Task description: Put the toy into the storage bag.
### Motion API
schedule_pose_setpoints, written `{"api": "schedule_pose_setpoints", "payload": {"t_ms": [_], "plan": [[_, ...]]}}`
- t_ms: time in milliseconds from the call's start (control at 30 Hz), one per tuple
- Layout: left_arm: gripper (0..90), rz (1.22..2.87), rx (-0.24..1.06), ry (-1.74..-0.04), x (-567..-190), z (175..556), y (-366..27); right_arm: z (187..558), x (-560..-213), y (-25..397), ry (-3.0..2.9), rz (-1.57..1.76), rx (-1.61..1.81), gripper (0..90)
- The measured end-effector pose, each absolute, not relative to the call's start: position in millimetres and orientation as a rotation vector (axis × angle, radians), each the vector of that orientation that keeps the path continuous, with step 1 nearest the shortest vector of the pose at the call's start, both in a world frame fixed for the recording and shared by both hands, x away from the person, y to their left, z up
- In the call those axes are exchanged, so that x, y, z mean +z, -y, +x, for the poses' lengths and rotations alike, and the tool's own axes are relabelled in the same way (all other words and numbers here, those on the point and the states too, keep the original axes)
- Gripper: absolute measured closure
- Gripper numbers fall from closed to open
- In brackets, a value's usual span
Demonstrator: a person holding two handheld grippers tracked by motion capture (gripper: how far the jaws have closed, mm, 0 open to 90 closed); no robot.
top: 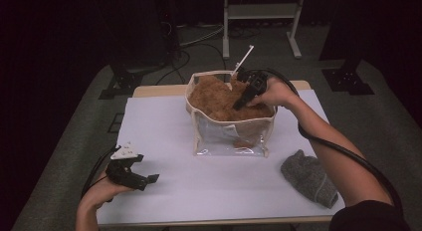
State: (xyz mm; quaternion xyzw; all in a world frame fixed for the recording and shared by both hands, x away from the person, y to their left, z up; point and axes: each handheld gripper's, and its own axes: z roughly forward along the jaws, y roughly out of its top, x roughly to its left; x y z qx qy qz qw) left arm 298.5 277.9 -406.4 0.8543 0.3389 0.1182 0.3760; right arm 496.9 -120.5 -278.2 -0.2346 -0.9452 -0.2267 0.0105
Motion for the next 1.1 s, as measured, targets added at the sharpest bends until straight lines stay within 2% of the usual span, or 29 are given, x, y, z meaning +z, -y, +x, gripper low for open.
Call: {"api": "schedule_pose_setpoints", "payload": {"t_ms": [100,267,400,633,833,1100], "plan": [[2.7,2.185,0.300,-0.869,-406,298,-278,497,-278,120,2.958,-0.731,-0.713,55.3],[2.7,2.179,0.301,-0.872,-405,297,-277,497,-275,116,2.987,-0.732,-0.726,39.2],[2.7,2.175,0.303,-0.877,-405,297,-278,499,-270,112,3.013,-0.730,-0.740,35.5],[2.7,2.176,0.298,-0.881,-406,298,-279,504,-269,108,3.018,-0.725,-0.740,40.7],[2.7,2.175,0.296,-0.885,-407,298,-280,507,-274,106,3.026,-0.702,-0.708,57.4],[2.7,2.181,0.296,-0.882,-407,296,-280,502,-285,105,3.057,-0.656,-0.627,64.9]]}}
